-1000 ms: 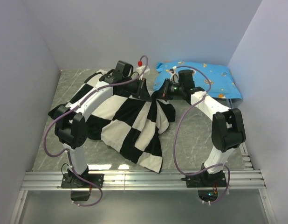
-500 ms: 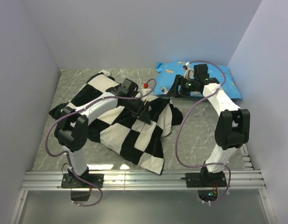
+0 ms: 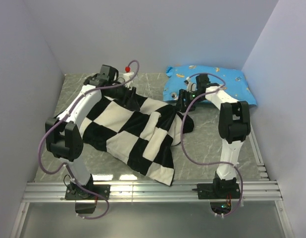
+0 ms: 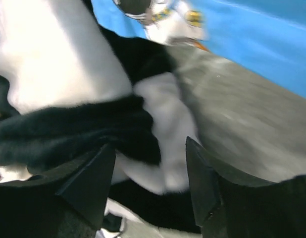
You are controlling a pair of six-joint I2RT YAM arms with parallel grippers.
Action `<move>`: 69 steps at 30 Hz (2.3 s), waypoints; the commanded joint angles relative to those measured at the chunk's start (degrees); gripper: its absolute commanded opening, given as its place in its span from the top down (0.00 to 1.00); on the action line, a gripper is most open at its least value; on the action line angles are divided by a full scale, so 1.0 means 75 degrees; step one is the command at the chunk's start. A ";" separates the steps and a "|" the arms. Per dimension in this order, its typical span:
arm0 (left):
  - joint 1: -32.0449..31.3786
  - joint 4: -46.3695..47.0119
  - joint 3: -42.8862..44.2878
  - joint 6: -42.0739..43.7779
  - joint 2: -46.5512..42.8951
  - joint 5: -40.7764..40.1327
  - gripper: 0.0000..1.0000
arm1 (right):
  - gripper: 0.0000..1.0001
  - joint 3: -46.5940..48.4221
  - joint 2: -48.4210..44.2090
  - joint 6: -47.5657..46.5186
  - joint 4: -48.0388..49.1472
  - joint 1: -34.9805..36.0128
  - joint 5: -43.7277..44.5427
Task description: Put the pillow into the pillowcase
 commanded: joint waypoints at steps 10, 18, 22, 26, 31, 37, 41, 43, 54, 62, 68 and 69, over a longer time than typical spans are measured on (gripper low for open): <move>0.0440 0.0371 -0.0120 0.0105 0.0700 -0.2240 0.44 | 1.00 0.0491 -0.1866 -0.0109 0.0620 0.0112 -0.0456; -0.0154 0.1262 -0.3062 -0.0541 0.0792 -0.1347 0.75 | 1.00 0.2037 -0.1649 -0.1012 -0.0280 0.0065 0.1046; -0.0848 0.1883 -0.3637 -0.0646 -0.0131 0.0625 0.72 | 1.00 0.2179 -0.1296 -0.1281 -0.0212 0.0065 0.1222; -0.0849 0.1487 -0.2916 -0.0542 -0.1140 0.1613 0.61 | 1.00 0.2214 -0.1097 -0.2111 -0.0586 0.0123 0.1199; 0.0953 0.0633 -0.0677 -0.0565 -0.0570 0.0350 0.34 | 1.00 0.1970 -0.0780 -0.2582 -0.1231 0.0334 0.1421; 0.3099 0.0852 0.2893 -0.0646 0.2195 -0.1385 0.17 | 1.00 0.1850 -0.0792 -0.2805 -0.1277 0.0416 0.1702; 0.3545 0.0477 0.4423 -0.0692 0.3942 -0.2193 0.14 | 1.00 0.2097 -0.0757 -0.2899 -0.1594 0.0416 0.1750; 0.3593 0.0921 0.4332 -0.0740 0.4284 -0.2487 0.14 | 1.00 0.2109 -0.0815 -0.2910 -0.1700 0.0416 0.1703; 0.3557 0.2164 0.3816 -0.1806 0.5304 -0.1460 0.12 | 1.00 0.1547 -0.1038 -0.2817 -0.1852 0.0428 0.1422; 0.3499 0.2685 0.3615 -0.2826 0.5702 0.1246 0.49 | 1.00 0.1885 -0.1026 -0.2711 -0.2121 0.0440 0.1141; 0.4130 0.2679 0.4506 -0.3177 0.4769 0.1649 1.00 | 1.00 0.3442 -0.1003 -0.2489 -0.2192 0.0417 0.0976; 0.4236 0.3017 0.4762 -0.3259 0.4556 0.1265 1.00 | 1.00 0.4060 -0.0980 -0.2431 -0.2076 0.0416 0.1046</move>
